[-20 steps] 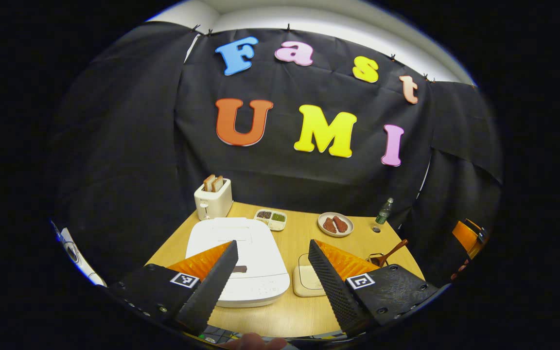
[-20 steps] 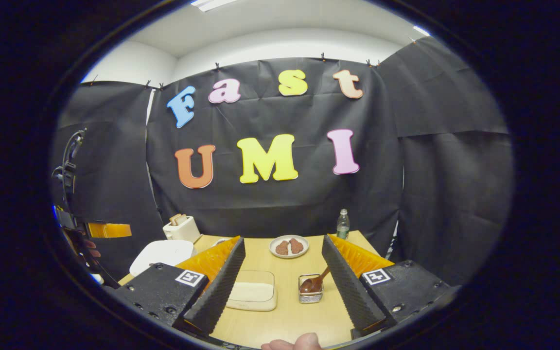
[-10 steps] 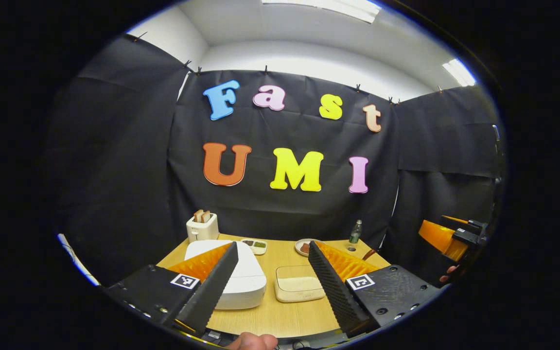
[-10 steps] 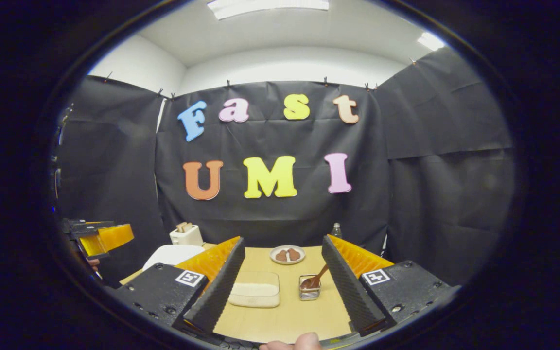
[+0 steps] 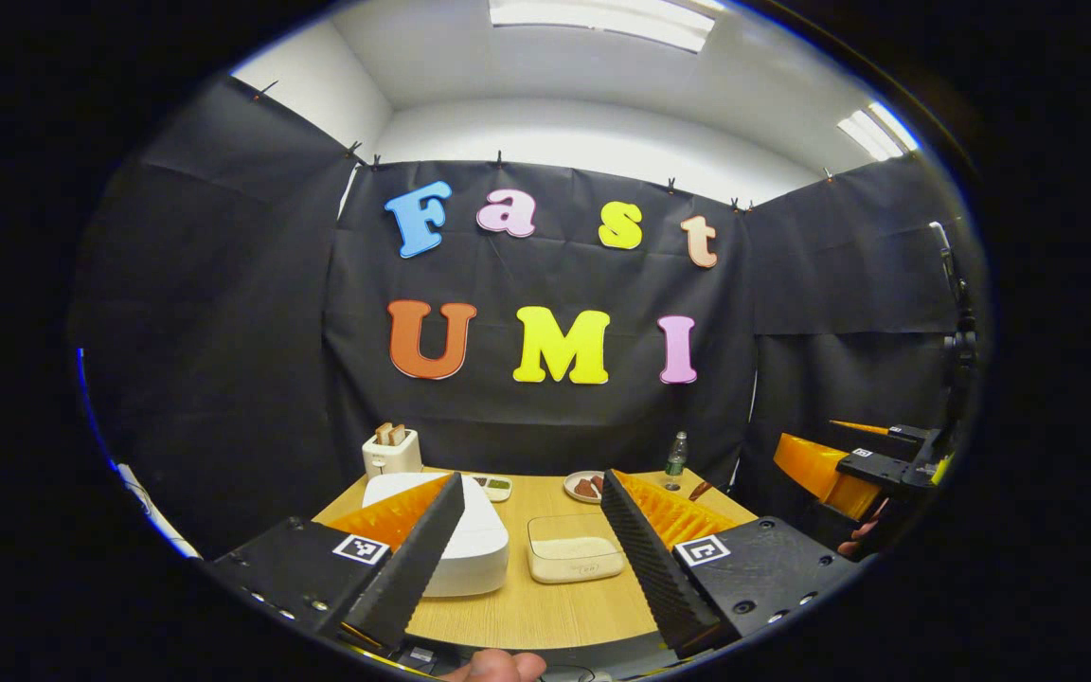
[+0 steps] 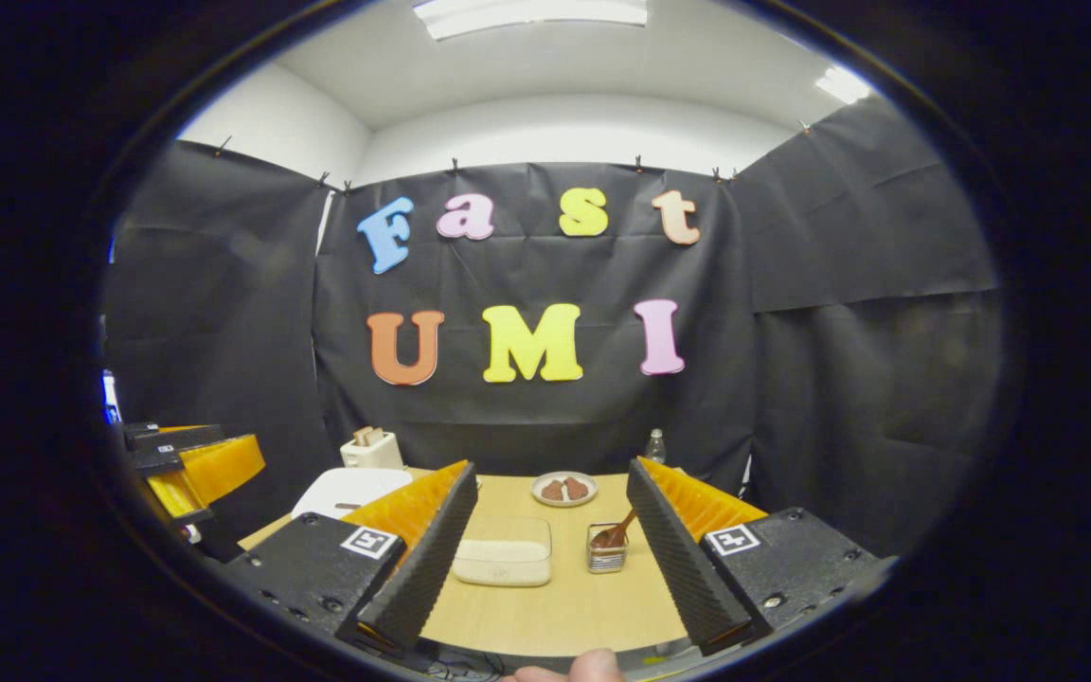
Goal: Close the left gripper, press the button to open the rice cooker; take a wooden spoon from the chopstick holder with the right hand, scoop a spoonful of rice and pour it into the rice cooker, then put the wooden spoon back into the chopstick holder.
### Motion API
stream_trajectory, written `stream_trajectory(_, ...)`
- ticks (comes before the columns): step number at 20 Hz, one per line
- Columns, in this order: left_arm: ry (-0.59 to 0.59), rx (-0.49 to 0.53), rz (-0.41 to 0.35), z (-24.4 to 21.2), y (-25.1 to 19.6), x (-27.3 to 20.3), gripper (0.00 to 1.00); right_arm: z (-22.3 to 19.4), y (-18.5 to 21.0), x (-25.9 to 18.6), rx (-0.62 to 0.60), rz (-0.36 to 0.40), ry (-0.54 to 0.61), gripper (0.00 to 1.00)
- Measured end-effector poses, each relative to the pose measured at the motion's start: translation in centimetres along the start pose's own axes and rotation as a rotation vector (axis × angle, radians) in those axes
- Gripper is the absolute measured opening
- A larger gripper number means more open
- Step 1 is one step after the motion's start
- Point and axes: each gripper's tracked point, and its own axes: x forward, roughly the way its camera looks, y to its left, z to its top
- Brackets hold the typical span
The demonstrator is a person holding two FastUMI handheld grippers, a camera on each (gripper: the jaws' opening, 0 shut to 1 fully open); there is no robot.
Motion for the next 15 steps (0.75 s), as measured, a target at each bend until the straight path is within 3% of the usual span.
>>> stream_trajectory(15,-0.004,0.016,0.003,-0.1,0.5,-0.1,0.94,-0.9,0.2,-0.4,-0.001,-0.032,0.019,1.00)
